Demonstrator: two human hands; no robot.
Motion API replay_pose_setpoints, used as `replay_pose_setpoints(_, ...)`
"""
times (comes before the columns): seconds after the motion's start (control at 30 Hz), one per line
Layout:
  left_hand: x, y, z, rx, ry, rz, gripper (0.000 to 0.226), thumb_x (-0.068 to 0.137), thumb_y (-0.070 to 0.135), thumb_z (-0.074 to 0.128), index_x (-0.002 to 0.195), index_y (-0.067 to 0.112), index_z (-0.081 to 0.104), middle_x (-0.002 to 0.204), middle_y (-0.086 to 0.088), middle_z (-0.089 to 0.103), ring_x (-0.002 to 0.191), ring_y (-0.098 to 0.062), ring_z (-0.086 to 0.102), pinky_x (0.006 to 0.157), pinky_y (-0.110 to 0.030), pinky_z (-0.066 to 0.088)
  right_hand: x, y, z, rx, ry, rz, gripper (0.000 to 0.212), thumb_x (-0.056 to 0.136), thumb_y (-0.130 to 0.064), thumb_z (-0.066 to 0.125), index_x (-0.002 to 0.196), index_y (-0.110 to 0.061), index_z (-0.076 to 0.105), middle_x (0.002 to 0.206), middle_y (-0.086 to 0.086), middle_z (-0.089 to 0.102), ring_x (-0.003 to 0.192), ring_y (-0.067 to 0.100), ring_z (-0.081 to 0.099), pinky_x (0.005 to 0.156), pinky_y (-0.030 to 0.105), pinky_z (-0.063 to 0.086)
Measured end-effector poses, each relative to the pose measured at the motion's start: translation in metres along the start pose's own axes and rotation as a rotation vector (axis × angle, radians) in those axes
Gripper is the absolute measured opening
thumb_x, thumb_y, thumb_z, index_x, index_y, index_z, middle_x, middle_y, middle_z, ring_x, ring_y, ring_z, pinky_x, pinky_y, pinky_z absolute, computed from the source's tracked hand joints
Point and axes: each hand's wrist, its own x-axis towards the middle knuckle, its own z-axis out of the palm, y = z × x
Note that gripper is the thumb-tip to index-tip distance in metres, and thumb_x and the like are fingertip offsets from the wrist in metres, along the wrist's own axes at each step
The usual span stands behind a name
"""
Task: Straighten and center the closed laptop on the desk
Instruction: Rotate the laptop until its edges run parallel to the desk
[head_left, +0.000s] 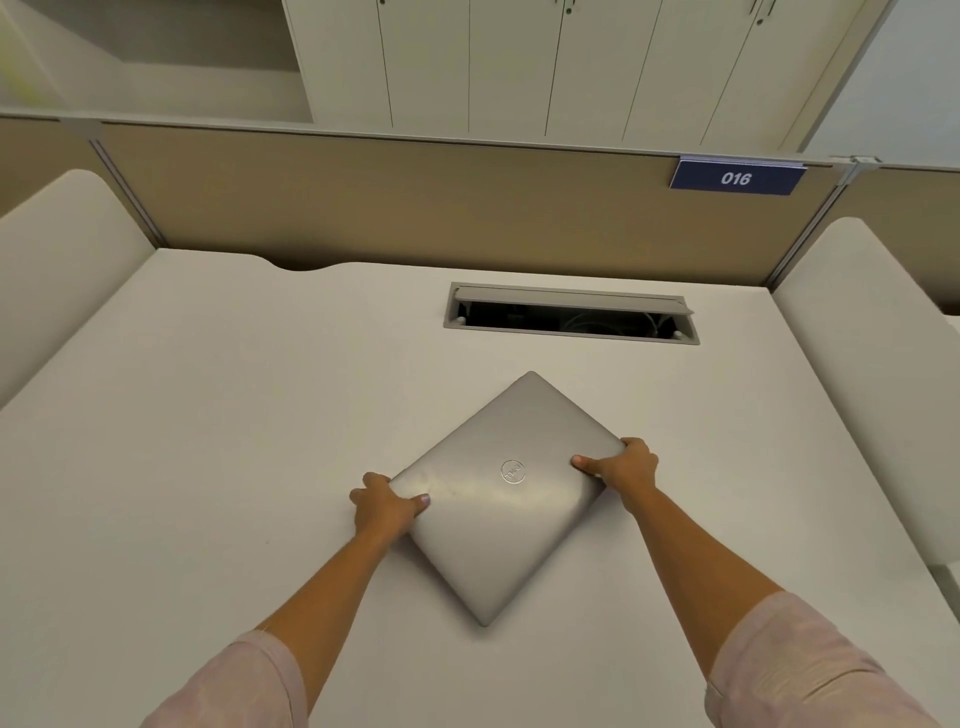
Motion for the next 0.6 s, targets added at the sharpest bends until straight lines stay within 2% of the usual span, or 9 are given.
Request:
replay_pose_setpoints(0.23,0.031,-0.005,-0.033,0.034,-0.008,-0.020,0.073,0.074,0.030,0.081,0.128,0.005,0.040,0.131,-0.019,0.036,0.105,-0.036,0.055,0.088,-0.041,0.050,-0.014,-0.022,0.033,-0.039,-0.004,0.029,0.100,0.049,-0.035,0.095,0.131,-0.008,0.045,0.129,0.015,0.048,0.110,0.035,0.057,0.094,0.046,0.050)
replay_pose_setpoints(0.3,0.038,-0.005,-0.039,0.036,-0.008,-0.028,0.073,0.073,0.030,0.082,0.128,0.005,0.040,0.131,-0.019,0.036,0.106,-0.036,0.055,0.088,-0.040,0.050,-0.014,-0.024,0.039,-0.030,-0.016,0.032,0.103,0.040,-0.041,0.095,0.126,-0.010,0.049,0.124,0.014,0.052,0.102,0.035,0.062,0.091,0.046,0.052)
replay_pose_setpoints(0.37,0.045,-0.004,-0.042,0.044,-0.013,-0.029,0.073,0.072,0.031,0.082,0.128,0.006,0.041,0.131,-0.018,0.037,0.106,-0.036,0.055,0.089,-0.039,0.048,0.006,-0.014,0.046,-0.033,-0.023,0.034,0.110,0.022,-0.053,0.089,0.118,-0.012,0.053,0.117,0.015,0.058,0.093,0.034,0.065,0.086,0.046,0.055)
replay_pose_setpoints(0.43,0.050,-0.002,-0.044,0.067,-0.020,-0.021,0.074,0.072,0.032,0.082,0.128,0.006,0.042,0.131,-0.018,0.038,0.107,-0.035,0.055,0.090,-0.038,0.047,0.018,-0.006,0.050,-0.041,-0.018,0.027,0.113,0.018,-0.057,0.085,0.117,-0.013,0.053,0.114,0.015,0.060,0.091,0.033,0.066,0.086,0.046,0.055)
replay_pose_setpoints(0.53,0.055,-0.001,-0.046,0.125,-0.029,-0.003,0.075,0.072,0.035,0.082,0.127,0.006,0.042,0.131,-0.017,0.039,0.109,-0.034,0.054,0.089,-0.037,0.046,-0.011,-0.024,0.045,-0.110,0.004,0.009,0.100,0.044,-0.048,0.091,0.125,-0.011,0.047,0.123,0.015,0.051,0.097,0.035,0.064,0.090,0.046,0.052)
replay_pose_setpoints(0.6,0.056,0.000,-0.049,0.208,-0.040,0.021,0.074,0.072,0.040,0.080,0.126,0.006,0.042,0.130,-0.016,0.040,0.110,-0.034,0.054,0.087,-0.037,0.045,-0.020,-0.030,0.044,-0.207,-0.006,-0.007,0.091,0.060,-0.045,0.088,0.130,-0.009,0.042,0.129,0.015,0.042,0.105,0.036,0.059,0.092,0.045,0.049)
